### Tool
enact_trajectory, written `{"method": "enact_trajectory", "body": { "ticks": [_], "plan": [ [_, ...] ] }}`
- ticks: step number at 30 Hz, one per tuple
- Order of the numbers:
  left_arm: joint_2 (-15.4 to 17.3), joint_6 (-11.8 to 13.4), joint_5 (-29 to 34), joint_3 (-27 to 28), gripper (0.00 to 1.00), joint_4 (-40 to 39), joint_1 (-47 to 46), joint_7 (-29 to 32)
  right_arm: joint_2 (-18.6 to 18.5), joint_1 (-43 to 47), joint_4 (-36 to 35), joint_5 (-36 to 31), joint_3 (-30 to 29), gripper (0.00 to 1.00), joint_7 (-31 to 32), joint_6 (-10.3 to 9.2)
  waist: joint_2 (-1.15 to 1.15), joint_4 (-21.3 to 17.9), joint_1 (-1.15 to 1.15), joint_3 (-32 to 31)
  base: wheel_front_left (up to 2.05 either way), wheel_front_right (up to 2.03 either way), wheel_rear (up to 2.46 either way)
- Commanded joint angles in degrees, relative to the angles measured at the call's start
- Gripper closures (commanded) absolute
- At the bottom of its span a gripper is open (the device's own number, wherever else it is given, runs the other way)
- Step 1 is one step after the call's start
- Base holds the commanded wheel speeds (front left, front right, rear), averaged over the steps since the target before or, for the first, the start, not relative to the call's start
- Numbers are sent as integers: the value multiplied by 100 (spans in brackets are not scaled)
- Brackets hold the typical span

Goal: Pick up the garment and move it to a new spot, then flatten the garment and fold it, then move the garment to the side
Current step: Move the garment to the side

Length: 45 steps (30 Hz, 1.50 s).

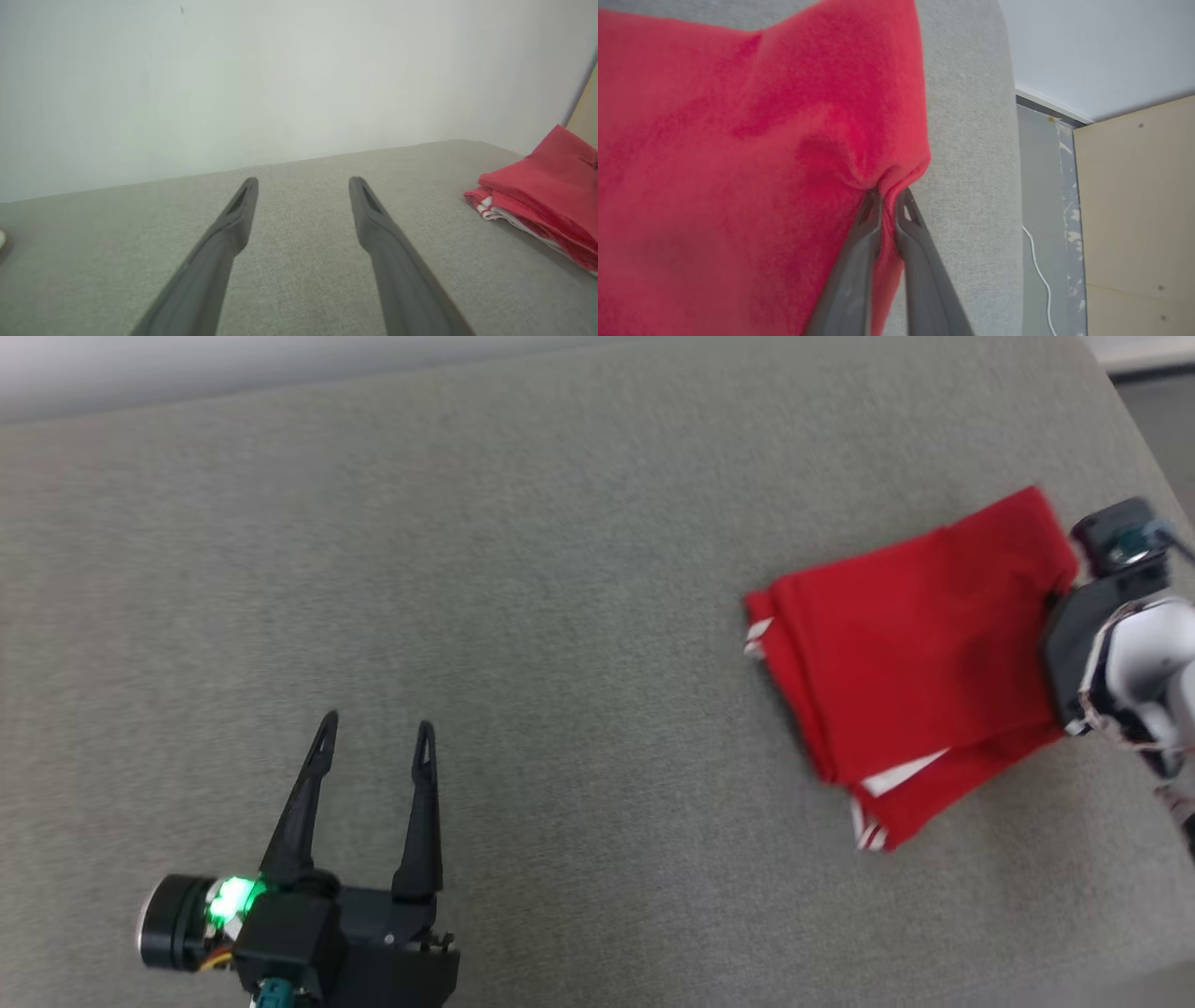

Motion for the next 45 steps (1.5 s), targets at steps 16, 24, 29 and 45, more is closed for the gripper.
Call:
{"method": "enact_trajectory", "body": {
  "ticks": [16, 24, 29, 45],
  "plan": [
    [201, -198, 406, -487, 0, -405, -749, 15, -424, -1311, 1798, -1008, -1577, 100, -2442, -17, -1, -1011, -1, 1735, 0, 0, 0],
    [183, -172, 314, -556, 0, -250, -717, 17, -244, -1489, 2258, -1744, -1972, 0, -3527, -17, -1, -846, -1, 1627, 0, 0, 0],
    [86, -84, 87, -622, 0, -53, -622, -6, 38, -1221, 2264, -2186, -2122, 0, -4249, -17, -1, -577, -1, 1020, 0, 0, 0],
    [-72, 272, -753, -184, 0, 580, 910, -16, 1435, 1757, 488, -774, -2174, 0, -4400, -17, -1, 592, -1, -1699, 0, 0, 0]
  ]
}}
